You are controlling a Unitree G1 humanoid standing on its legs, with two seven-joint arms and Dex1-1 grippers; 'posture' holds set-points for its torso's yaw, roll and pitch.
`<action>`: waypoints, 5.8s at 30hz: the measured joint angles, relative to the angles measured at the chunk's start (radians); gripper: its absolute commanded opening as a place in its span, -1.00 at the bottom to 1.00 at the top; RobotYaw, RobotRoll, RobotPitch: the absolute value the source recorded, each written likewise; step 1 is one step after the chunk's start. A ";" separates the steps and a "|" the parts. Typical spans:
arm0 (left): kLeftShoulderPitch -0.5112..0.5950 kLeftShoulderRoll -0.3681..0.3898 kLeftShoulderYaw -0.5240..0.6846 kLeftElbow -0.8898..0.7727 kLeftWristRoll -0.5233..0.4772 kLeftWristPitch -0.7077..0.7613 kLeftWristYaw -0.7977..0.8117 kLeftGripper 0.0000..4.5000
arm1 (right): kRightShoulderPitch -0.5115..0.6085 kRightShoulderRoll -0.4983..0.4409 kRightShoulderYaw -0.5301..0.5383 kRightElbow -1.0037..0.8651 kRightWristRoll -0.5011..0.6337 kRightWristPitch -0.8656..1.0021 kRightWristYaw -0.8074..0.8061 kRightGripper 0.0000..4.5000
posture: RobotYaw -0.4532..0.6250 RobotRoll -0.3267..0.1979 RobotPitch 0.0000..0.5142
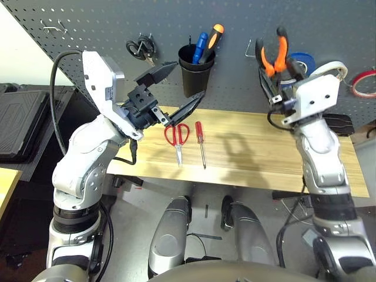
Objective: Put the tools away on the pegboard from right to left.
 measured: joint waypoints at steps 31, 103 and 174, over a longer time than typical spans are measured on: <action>-0.014 0.003 -0.025 0.009 0.026 -0.025 -0.003 1.00 | -0.472 0.098 -0.031 0.715 0.038 -0.185 -0.104 0.06 | 0.39 0.25 -0.18; -0.246 -0.494 -0.247 1.116 0.502 0.040 0.469 1.00 | 0.447 -0.305 0.144 0.171 -0.011 0.241 0.460 0.99 | 0.07 0.25 0.22; 0.250 -0.523 -0.064 0.220 0.486 0.293 0.615 -0.64 | 0.171 -0.255 0.068 0.480 0.222 -0.072 0.713 1.00 | 0.53 0.25 0.00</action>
